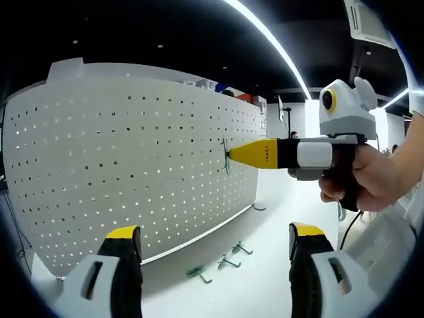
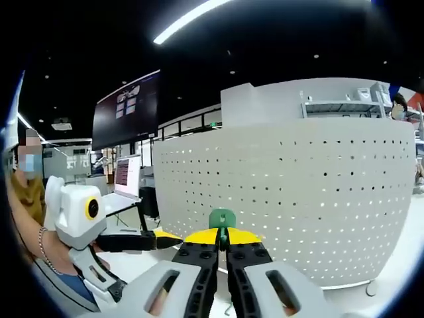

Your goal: Insert the hook assembly into the mounting plate slot until the hook locks in place.

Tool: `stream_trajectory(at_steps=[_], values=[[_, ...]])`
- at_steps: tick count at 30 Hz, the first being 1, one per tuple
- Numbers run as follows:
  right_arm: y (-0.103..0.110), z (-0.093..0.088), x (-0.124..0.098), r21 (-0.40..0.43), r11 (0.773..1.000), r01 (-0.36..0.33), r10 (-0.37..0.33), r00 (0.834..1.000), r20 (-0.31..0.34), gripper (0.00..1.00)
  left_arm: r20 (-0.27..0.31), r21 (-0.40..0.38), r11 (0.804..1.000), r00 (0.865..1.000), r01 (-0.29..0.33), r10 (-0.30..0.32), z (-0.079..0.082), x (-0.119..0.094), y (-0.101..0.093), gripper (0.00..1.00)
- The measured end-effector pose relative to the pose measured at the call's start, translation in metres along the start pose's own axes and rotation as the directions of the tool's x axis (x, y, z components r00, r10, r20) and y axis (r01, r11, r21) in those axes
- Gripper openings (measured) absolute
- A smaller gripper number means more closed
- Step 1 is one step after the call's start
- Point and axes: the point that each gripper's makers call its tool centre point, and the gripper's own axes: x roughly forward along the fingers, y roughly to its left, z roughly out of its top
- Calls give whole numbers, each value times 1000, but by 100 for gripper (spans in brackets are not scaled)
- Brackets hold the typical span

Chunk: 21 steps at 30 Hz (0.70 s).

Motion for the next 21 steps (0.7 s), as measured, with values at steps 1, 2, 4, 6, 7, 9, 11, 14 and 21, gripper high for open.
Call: stream_trajectory(at_steps=[1, 2, 4, 6, 7, 9, 11, 14, 21], values=[[-2, 0, 0, -11, 1000, 11, -11, 1000, -6, 0, 1, -1, 1000, 1000, 2, -2, 0, 0, 0, 95], [-1, 0, 0, -2, 1000, 8, -8, 1000, -4, 0, 3, -1, 1000, 1000, 1, -1, 0, 0, 0, 95], [-4, 0, 0, -14, 1000, 22, -22, 1000, -10, 0, 4, -1, 1000, 1000, 1, -1, 1, -1, 0, 95], [-4, 0, 1, -10, 1000, 22, -22, 1000, -13, 0, 3, 0, 1000, 1000, 3, -3, 0, -1, 0, 94], [-4, 0, 1, -12, 1000, 22, -22, 1000, -13, 0, 1, 2, 1000, 1000, 2, -2, 0, -1, 0, 94], [-5, 1, 3, -10, 1000, 26, -26, 1000, -13, 0, -1, 3, 1000, 1000, 6, -6, -1, -2, -1, 94], [-6, 5, 6, -17, 999, 29, -29, 1000, -8, 0, 0, 7, 1000, 1000, 6, -6, -2, -3, -2, 94], [-10, 10, 10, -22, 999, 36, -36, 999, 0, 0, -6, 12, 1000, 1000, 8, -8, -4, -5, -3, 94], [-18, 23, 24, -32, 998, 54, -54, 998, 18, 0, -1, 0, 1000, 1000, 12, -12, -7, -9, -3, 93]])
